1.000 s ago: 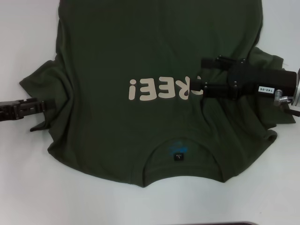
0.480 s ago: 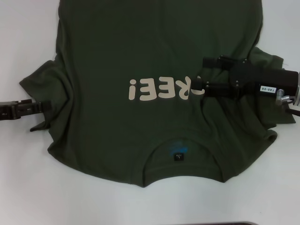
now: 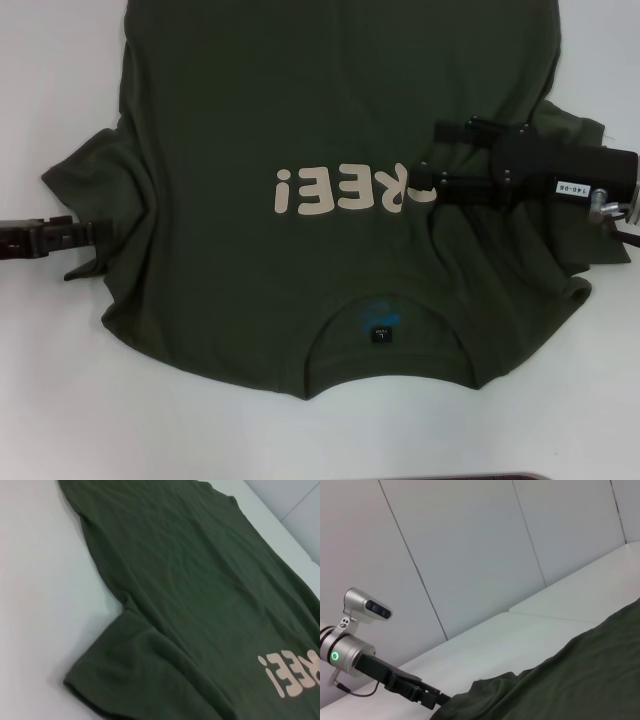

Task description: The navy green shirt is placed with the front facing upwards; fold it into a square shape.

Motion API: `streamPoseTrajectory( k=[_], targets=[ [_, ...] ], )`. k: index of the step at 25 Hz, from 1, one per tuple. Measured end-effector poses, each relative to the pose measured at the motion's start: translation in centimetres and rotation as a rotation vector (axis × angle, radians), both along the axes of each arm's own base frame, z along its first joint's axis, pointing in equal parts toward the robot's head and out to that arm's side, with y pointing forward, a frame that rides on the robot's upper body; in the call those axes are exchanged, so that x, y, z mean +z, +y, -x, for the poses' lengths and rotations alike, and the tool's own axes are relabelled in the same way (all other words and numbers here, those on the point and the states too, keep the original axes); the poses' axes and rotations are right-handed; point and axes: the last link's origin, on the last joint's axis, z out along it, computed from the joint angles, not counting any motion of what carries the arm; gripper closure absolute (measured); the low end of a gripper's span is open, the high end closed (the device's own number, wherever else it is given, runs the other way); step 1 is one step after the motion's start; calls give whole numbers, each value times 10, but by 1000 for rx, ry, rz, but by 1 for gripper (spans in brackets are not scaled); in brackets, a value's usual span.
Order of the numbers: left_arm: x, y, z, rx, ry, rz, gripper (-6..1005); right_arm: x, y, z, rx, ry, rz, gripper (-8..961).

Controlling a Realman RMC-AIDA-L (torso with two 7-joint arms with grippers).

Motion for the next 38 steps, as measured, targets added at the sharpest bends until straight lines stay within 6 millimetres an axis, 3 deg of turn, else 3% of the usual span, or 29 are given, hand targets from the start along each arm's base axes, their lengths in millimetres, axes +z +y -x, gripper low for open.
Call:
streamPoseTrajectory(
  k=[16,27,38],
  targets=[
    [-14,4,-10,-26,10,63,126,1,-1,1,7,9,3,13],
    [-12,5,-10,-26,9,53,134,1,-3,-1,2,10,0,12],
    [-9,10,-3,16,28,10,465,3,-6,0,6,28,0,12]
  ],
)
